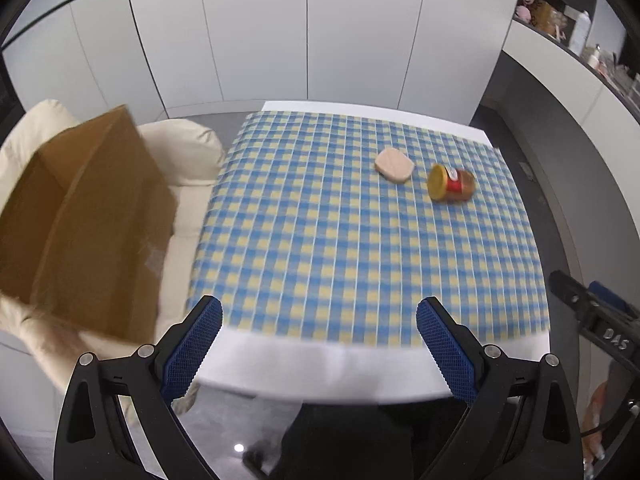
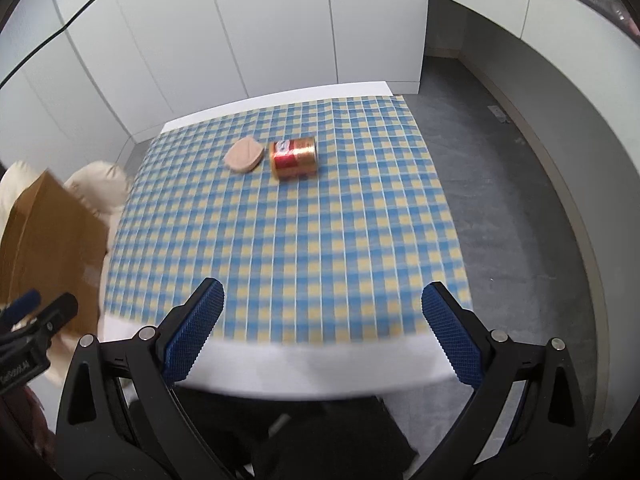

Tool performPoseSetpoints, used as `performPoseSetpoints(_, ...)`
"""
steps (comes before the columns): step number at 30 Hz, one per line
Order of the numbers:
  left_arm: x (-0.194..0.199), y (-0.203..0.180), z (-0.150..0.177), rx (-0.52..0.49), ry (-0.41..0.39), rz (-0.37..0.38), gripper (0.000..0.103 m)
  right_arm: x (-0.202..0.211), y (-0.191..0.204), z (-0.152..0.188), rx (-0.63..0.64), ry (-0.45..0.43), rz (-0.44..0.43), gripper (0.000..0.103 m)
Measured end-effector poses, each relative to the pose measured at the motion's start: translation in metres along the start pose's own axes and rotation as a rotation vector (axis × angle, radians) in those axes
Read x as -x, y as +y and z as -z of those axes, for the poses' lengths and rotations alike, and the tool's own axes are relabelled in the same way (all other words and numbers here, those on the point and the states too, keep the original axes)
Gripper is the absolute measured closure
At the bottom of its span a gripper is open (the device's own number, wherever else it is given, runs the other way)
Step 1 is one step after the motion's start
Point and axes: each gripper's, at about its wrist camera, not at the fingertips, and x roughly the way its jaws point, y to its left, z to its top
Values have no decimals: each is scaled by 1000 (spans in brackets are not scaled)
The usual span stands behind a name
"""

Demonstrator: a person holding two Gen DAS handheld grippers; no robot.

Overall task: Organize objects
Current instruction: 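Lower both open tools toward the pink sponge puff and red-gold can, then grasp the pink sponge puff with the left tool while the right tool grasps the red-gold can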

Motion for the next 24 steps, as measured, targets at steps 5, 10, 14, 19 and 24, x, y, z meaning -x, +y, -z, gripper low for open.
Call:
performPoseSetpoints(5, -57, -9, -32, -14, 28, 10, 5, -68, 13, -33, 12, 7, 27, 2)
performPoseSetpoints(10, -103, -21, -60, -65, 39, 0, 5, -130, 29, -60, -18, 52, 16, 2)
performPoseSetpoints(14, -141, -25, -83, -67, 53, 37, 5, -177, 42, -84, -36, 61, 22, 2)
performPoseSetpoints(19, -184, -32, -102, -57, 89, 65, 5, -225, 62, -107, 40, 44, 97, 6)
performPoseSetpoints(24, -218, -49, -106, -89, 112, 70, 5, -241, 65, -114, 82, 39, 65, 39)
